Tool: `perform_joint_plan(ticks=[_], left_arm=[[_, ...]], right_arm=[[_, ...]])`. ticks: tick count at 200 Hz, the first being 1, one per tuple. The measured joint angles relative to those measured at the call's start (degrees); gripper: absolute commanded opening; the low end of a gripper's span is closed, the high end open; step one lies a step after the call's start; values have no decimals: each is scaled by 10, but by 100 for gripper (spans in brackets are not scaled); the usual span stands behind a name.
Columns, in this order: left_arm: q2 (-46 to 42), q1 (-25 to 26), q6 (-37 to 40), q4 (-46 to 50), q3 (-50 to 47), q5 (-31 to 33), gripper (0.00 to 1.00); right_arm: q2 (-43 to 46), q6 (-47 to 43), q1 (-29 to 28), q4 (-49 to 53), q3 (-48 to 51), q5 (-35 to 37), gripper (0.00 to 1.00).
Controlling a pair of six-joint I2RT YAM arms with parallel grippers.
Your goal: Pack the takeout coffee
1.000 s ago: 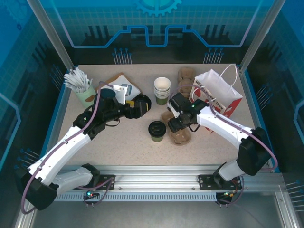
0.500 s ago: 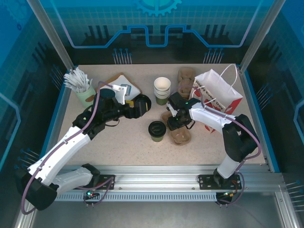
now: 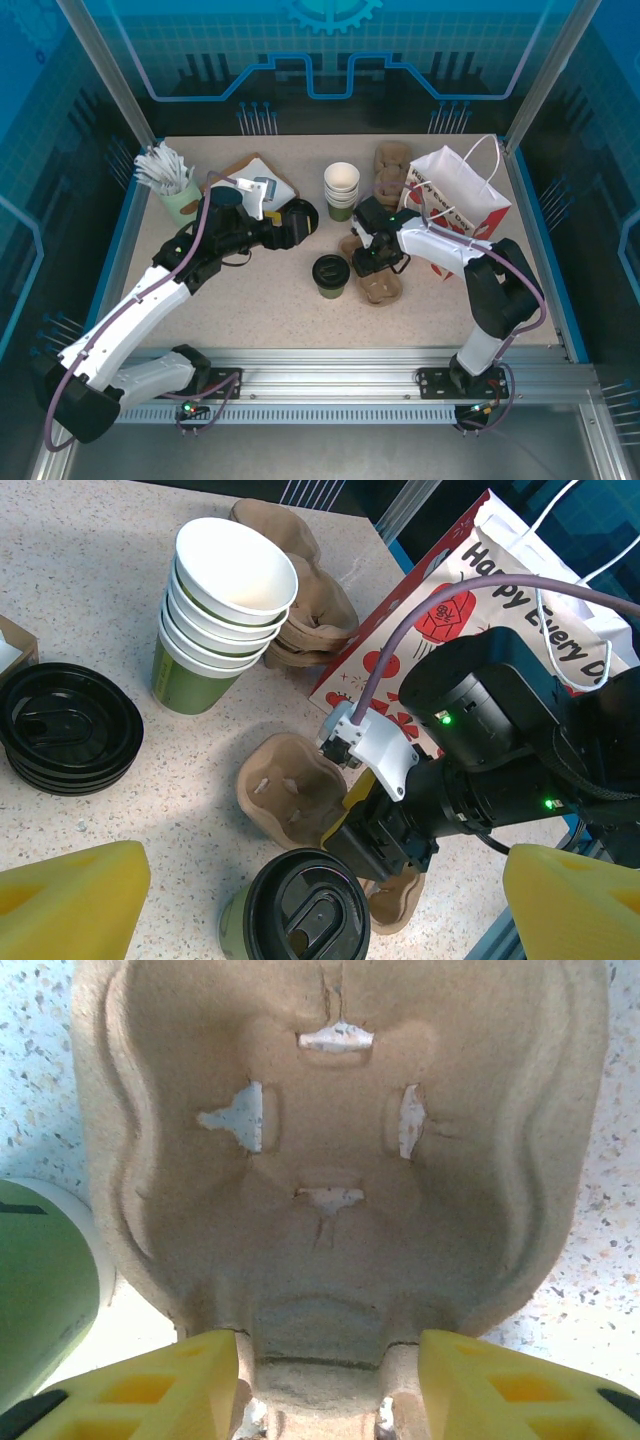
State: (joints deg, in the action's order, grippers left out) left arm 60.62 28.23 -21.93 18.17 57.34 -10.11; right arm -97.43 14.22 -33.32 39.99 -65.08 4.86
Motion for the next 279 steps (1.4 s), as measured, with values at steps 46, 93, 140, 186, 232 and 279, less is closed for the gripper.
perform_joint_plan(ticks=[46, 93, 140, 186, 232, 279], left_arm=[[0, 0, 0, 0, -1, 0, 93], [0, 0, 0, 0, -3, 0, 94], [0, 0, 0, 0, -5, 0, 94], [0, 0, 0, 0, -11, 0, 94], [0, 0, 0, 0, -14, 0, 94], [0, 0, 0, 0, -16, -1, 94]], right_arm=[[0, 4, 0, 0, 3, 0, 51], [-5, 4, 0, 0, 3, 2, 50], [-9, 4, -1, 0, 1, 5, 50], [-16, 4, -6, 1, -5, 11, 48], [-22, 8, -13, 5, -11, 22, 41], [5, 7, -13, 42, -14, 40, 29]])
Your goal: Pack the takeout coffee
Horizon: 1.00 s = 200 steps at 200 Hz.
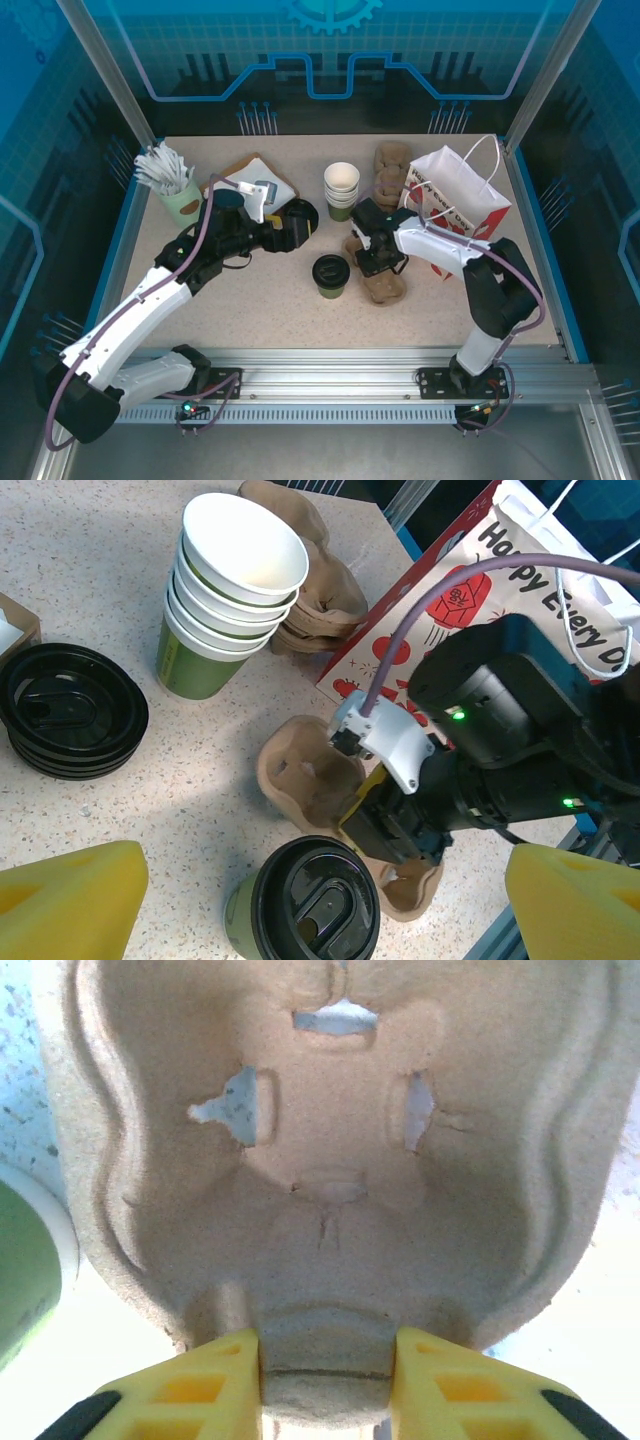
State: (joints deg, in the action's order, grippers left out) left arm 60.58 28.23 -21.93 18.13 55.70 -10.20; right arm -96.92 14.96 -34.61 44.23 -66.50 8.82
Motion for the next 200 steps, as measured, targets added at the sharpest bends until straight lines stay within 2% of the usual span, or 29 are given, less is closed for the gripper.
perform_joint_plan(ticks=[49, 79, 112, 162, 200], left_arm=[[5, 0, 0, -4, 0, -1, 92], [16, 0, -2, -7, 0, -1, 92], [17, 0, -5, -8, 5, 8, 91], [6, 0, -17, -9, 21, 68, 87], [7, 0, -44, -30, 34, 85, 84]], right_arm=[[137, -16, -2, 79, -19, -3, 23], [202, -35, -6, 116, -79, -45, 22], [207, -50, -23, 125, -144, -109, 22], [204, -62, -24, 136, -245, -179, 22], [201, -67, 28, 155, -351, -179, 21]])
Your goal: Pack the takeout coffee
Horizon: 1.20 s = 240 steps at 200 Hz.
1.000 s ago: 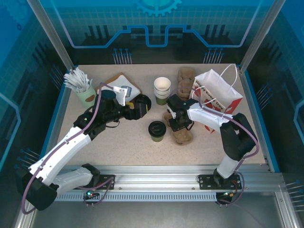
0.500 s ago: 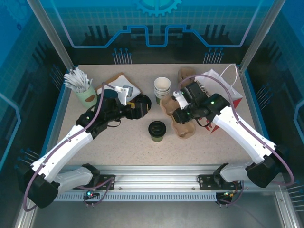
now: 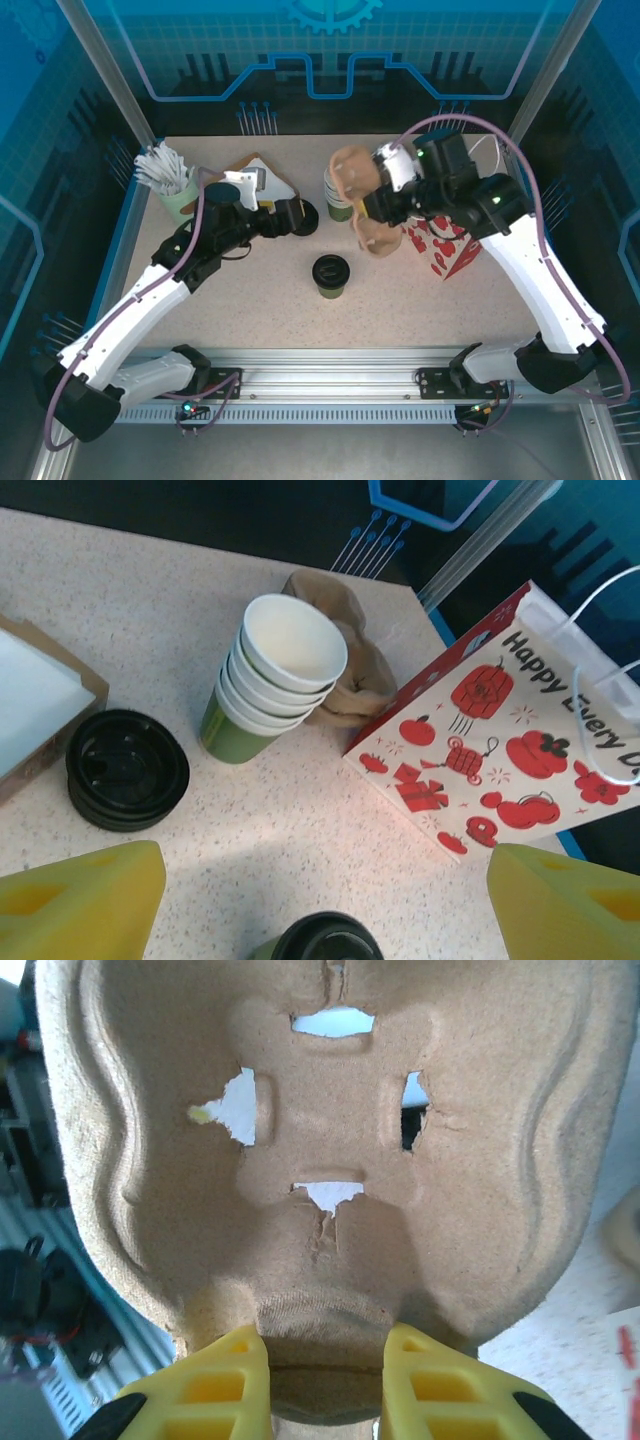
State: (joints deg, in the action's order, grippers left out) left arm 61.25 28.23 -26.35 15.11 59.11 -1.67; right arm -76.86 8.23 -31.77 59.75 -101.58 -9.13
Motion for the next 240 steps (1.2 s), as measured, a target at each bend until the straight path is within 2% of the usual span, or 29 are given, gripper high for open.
perform_joint_plan(ticks=[40, 79, 115, 150, 180, 214, 240], left_arm=[[70, 8, -26, -37, 65, -50, 83], [191, 65, -37, -71, 139, -120, 80], [305, 108, -38, -84, 215, -173, 77], [399, 130, -45, -94, 285, -219, 62], [460, 140, -62, -108, 331, -258, 44], [490, 143, -86, -121, 363, -289, 13], [490, 143, -98, -135, 365, -300, 6]], right_arm=[[-17, -25, 92, 43, -93, 17, 21], [-57, -56, 187, 84, -171, 58, 21], [-88, -73, 238, 109, -196, 79, 21], [-106, -86, 274, 121, -208, 94, 21], [-115, -88, 285, 125, -212, 96, 21], [-122, -94, 285, 129, -220, 103, 21], [-127, -104, 285, 132, -222, 106, 21]])
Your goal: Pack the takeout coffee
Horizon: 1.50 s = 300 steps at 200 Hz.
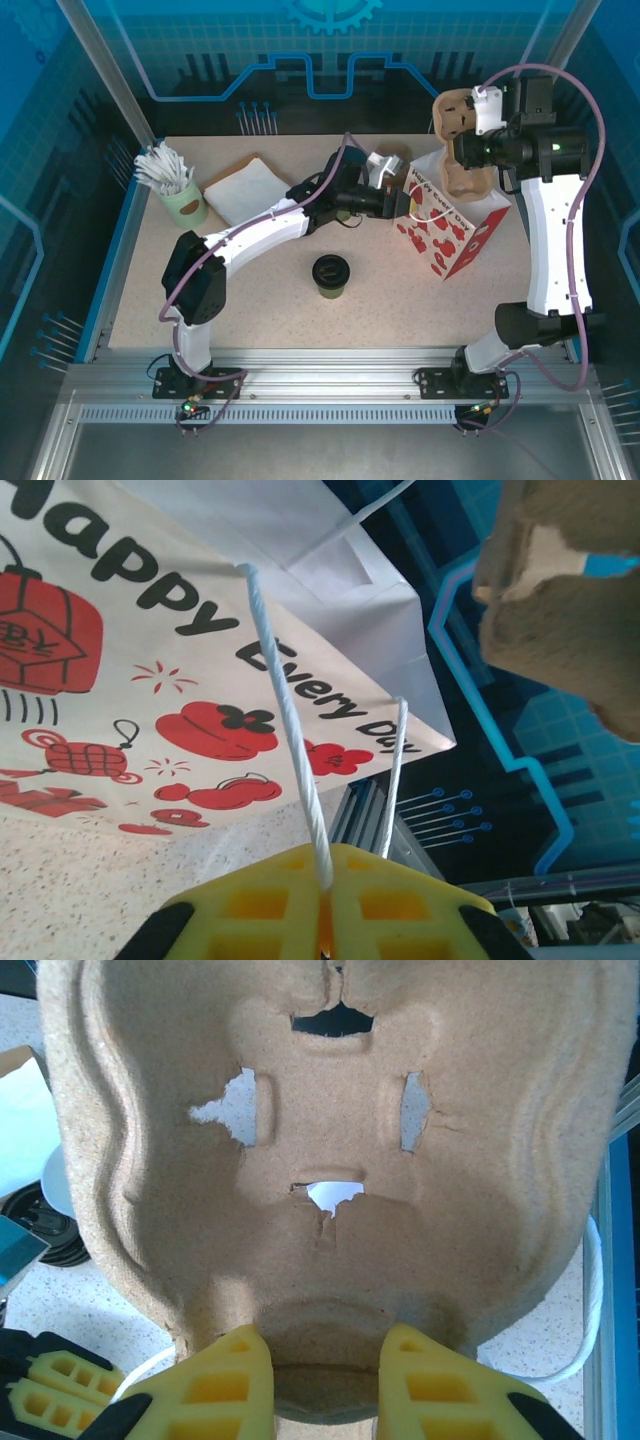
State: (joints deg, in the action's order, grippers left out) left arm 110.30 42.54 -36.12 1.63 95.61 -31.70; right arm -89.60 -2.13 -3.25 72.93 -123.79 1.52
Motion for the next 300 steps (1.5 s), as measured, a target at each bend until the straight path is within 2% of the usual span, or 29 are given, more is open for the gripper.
perform_joint_plan(ticks=[37, 95, 163, 202, 300], left_arm=[[-23, 0, -11, -11, -29, -1, 0], [-88, -1, -15, -16, -64, -1, 0], [-118, -14, -13, -15, -87, 4, 0], [-139, -18, -13, -15, -117, 8, 0], [-183, -30, -12, -14, -188, 19, 0]], right_arm=[[-3, -27, 2, 7, 0, -12, 21], [-32, -49, 3, 40, -18, -29, 21], [-36, -67, -12, 59, -17, -71, 21], [-35, -72, -42, 60, 16, -80, 21], [7, -72, -64, 56, 98, -80, 20]])
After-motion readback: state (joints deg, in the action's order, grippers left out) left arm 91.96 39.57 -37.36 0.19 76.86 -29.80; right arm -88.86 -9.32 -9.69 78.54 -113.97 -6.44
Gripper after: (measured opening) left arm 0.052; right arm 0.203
